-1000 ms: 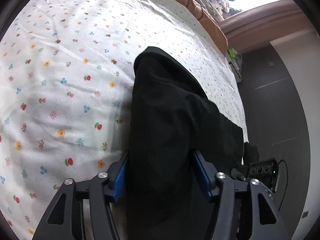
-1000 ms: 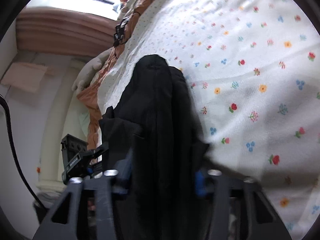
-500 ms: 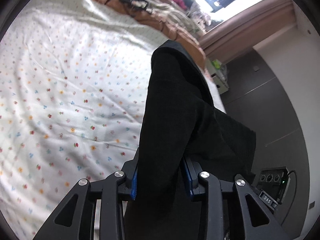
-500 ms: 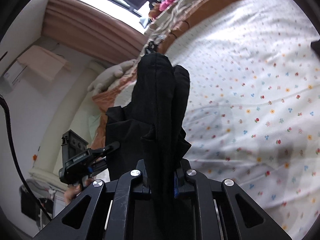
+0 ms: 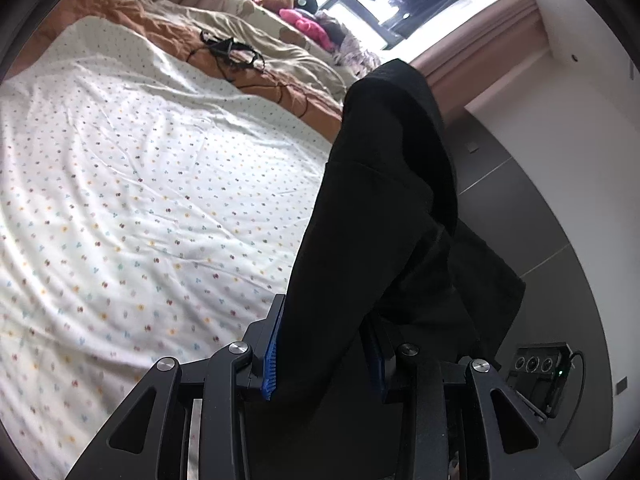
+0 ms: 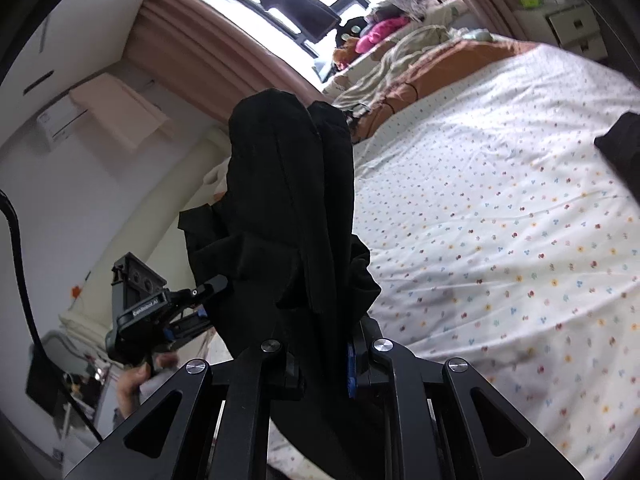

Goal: Fold large clothes
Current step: 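Grasp the folded shorts' end with both tools and lift it, then carry the raised shorts with both tools over to the folded black shirt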

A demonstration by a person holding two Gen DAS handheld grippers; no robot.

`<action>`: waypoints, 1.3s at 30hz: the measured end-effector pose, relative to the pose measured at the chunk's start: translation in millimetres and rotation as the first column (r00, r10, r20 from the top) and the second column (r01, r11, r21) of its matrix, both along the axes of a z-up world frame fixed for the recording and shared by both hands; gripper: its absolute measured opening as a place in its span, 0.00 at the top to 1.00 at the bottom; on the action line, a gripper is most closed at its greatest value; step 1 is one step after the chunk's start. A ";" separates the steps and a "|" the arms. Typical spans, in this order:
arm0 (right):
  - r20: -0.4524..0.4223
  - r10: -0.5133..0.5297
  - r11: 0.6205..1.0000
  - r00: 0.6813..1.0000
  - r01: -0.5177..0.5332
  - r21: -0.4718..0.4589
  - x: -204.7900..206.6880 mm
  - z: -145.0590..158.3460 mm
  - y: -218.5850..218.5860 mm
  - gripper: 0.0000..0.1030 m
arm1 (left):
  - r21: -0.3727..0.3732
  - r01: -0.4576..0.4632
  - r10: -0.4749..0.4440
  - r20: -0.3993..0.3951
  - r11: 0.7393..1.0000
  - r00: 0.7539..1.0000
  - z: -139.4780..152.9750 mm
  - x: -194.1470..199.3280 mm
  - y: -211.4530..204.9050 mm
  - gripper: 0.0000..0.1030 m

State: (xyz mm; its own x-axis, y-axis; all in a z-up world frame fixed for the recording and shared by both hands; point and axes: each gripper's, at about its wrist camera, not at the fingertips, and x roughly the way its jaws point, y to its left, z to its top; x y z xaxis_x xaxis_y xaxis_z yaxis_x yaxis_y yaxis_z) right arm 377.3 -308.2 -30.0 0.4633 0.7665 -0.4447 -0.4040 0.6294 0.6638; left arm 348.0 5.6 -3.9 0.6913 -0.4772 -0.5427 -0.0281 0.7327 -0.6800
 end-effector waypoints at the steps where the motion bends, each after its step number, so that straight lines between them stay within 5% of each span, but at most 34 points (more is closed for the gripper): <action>1: 0.012 0.002 1.000 1.000 -0.002 -0.003 -7.8 4.7 -0.1 0.86 | -0.004 -0.002 0.002 0.003 1.000 1.000 3.0 -5.7 0.0 0.65; 19: 0.161 -0.028 0.999 0.987 0.032 -0.024 -88.3 65.4 -29.0 0.86 | 0.016 0.058 -0.059 0.118 0.998 0.991 71.9 -85.4 -48.8 0.65; 39: 0.275 -0.173 0.980 0.946 0.193 -0.048 -144.5 114.3 -139.2 0.86 | 0.021 0.269 -0.268 0.176 0.963 0.947 112.7 -78.7 -194.6 0.65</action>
